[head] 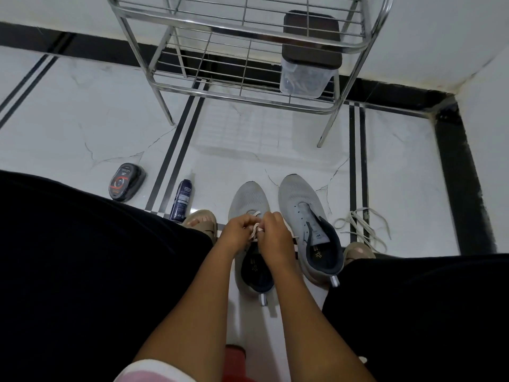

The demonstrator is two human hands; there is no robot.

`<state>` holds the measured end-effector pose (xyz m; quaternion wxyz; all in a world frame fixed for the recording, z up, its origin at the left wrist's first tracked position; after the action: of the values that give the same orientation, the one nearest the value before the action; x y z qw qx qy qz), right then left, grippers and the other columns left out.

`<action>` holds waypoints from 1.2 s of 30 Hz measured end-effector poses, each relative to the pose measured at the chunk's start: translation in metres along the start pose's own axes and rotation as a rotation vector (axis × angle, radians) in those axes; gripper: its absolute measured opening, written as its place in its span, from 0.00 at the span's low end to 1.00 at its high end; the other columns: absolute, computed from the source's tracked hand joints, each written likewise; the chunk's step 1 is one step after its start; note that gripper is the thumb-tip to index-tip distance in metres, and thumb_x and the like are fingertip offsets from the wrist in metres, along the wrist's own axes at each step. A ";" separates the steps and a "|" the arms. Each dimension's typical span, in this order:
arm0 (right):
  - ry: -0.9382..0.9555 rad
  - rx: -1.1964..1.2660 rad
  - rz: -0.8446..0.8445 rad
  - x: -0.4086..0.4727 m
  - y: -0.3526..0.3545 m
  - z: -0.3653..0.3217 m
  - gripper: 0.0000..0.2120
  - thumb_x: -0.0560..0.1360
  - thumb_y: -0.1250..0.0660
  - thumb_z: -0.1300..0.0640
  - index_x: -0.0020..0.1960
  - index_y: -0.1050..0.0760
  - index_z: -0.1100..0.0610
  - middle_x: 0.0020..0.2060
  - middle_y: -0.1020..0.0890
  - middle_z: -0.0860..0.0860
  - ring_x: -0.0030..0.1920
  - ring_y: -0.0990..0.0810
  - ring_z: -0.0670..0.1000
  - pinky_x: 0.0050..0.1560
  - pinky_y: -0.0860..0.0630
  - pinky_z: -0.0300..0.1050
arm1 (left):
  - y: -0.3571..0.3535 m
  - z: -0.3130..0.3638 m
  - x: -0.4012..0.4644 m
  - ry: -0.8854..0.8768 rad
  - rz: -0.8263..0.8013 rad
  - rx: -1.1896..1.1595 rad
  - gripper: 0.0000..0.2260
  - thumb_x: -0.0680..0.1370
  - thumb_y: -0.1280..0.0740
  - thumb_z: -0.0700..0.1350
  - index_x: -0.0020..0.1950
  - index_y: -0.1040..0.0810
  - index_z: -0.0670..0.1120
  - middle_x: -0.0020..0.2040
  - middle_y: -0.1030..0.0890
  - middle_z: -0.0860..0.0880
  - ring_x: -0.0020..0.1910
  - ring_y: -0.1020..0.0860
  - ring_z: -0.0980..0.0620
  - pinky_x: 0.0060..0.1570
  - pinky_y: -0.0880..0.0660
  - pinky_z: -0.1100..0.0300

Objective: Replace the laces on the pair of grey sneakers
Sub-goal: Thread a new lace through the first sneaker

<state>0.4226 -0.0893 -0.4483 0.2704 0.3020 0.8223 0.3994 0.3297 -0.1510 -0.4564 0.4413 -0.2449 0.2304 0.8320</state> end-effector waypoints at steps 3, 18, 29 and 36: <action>-0.045 0.072 0.061 0.002 -0.002 0.004 0.02 0.77 0.38 0.60 0.46 0.30 0.57 0.47 0.27 0.52 0.41 0.25 0.56 0.40 0.26 0.55 | -0.002 -0.001 0.003 -0.018 0.022 0.111 0.13 0.79 0.40 0.34 0.54 0.18 0.44 0.45 0.19 0.48 0.43 0.23 0.53 0.42 0.26 0.64; -0.602 0.609 -0.201 0.009 0.001 0.040 0.14 0.80 0.41 0.49 0.39 0.27 0.55 0.35 0.21 0.55 0.35 0.23 0.55 0.41 0.24 0.50 | 0.000 -0.024 0.001 0.235 0.165 0.240 0.13 0.80 0.44 0.44 0.57 0.23 0.39 0.60 0.22 0.38 0.59 0.24 0.39 0.56 0.26 0.54; -0.849 1.296 -0.088 0.017 -0.015 0.025 0.17 0.83 0.48 0.49 0.39 0.32 0.55 0.25 0.25 0.47 0.21 0.36 0.46 0.28 0.40 0.40 | -0.011 -0.024 0.001 0.391 0.261 -0.828 0.13 0.81 0.43 0.44 0.40 0.25 0.44 0.22 0.27 0.52 0.20 0.32 0.59 0.21 0.37 0.68; -1.044 1.469 0.006 0.019 -0.011 0.025 0.18 0.83 0.50 0.55 0.34 0.42 0.52 0.18 0.37 0.46 0.15 0.46 0.44 0.28 0.49 0.41 | -0.019 -0.022 0.004 0.424 0.367 -1.059 0.15 0.82 0.47 0.42 0.35 0.34 0.47 0.24 0.28 0.54 0.16 0.36 0.60 0.23 0.37 0.69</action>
<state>0.4239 -0.0687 -0.4745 0.3471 0.5436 0.6422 -0.4142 0.3478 -0.1522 -0.4793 0.0529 -0.5482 -0.0940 0.8294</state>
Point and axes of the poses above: each hand's wrist, its own x-axis towards the middle knuckle, its own y-axis out of the back of the hand, z = x × y, the point moved 1 cm from there along x, towards the middle knuckle
